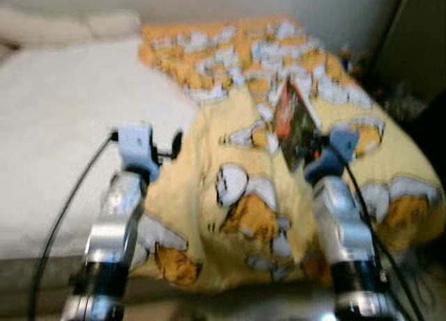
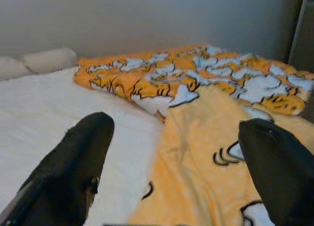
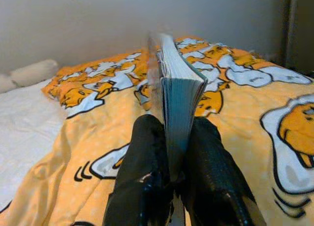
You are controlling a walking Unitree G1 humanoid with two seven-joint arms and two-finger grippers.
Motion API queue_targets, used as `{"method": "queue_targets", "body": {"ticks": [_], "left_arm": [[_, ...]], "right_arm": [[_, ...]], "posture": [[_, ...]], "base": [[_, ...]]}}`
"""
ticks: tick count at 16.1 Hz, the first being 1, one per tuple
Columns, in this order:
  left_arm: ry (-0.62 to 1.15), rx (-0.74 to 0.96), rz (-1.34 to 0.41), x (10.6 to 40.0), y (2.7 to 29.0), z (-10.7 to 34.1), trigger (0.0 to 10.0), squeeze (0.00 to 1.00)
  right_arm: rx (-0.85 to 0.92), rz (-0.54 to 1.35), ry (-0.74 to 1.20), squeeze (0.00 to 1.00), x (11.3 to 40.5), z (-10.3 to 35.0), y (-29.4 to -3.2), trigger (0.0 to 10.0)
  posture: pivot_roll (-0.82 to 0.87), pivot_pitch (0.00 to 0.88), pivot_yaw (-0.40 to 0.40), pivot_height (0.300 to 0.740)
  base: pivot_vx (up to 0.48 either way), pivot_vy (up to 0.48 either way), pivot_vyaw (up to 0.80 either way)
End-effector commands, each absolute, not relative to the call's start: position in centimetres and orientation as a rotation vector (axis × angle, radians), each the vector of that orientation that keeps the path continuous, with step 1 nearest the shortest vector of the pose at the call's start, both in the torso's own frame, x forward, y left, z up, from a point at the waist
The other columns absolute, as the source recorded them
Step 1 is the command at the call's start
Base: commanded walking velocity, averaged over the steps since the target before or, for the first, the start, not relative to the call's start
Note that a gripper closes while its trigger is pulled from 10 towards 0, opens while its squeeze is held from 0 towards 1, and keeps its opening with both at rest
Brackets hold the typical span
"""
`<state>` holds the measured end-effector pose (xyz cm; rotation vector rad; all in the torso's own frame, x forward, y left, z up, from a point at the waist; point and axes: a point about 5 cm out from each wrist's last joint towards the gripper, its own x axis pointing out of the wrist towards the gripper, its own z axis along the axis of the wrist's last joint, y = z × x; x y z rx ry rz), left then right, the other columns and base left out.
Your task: Clean up the room
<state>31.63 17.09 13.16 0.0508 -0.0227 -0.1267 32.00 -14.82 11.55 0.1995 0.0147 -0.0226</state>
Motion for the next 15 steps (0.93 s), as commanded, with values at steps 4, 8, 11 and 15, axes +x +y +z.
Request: {"method": "queue_targets", "body": {"ticks": [4, 8, 11, 15], "left_arm": [[0.035, 0.048, -0.161, 31.71, 17.74, 13.08, 10.0, 0.00], [0.037, 0.069, -0.175, 31.65, 17.67, 12.96, 10.0, 0.00], [0.042, 0.083, -0.134, 31.81, 18.21, 12.92, 10.0, 0.00], [0.042, 0.091, -0.123, 31.86, 18.33, 12.93, 10.0, 0.00]], "right_arm": [[0.220, 0.002, -0.006, 0.00, 32.23, 12.22, -13.99, 10.0], [0.217, -0.003, 0.013, 0.00, 32.32, 11.99, -14.09, 10.0], [0.194, 0.008, 0.024, 0.00, 32.37, 11.91, -14.01, 10.0], [0.168, 0.015, 0.042, 0.00, 32.40, 11.69, -14.08, 10.0]], "posture": [[0.04, 0.000, 0.065, 0.740], [0.04, 0.000, 0.065, 0.740], [0.04, 0.000, 0.064, 0.740], [0.04, 0.000, 0.061, 0.740]], "base": [[0.000, 0.136, 0.00], [0.000, 0.136, -0.11], [0.000, 0.327, -0.31], [0.000, 0.350, 0.00]]}}
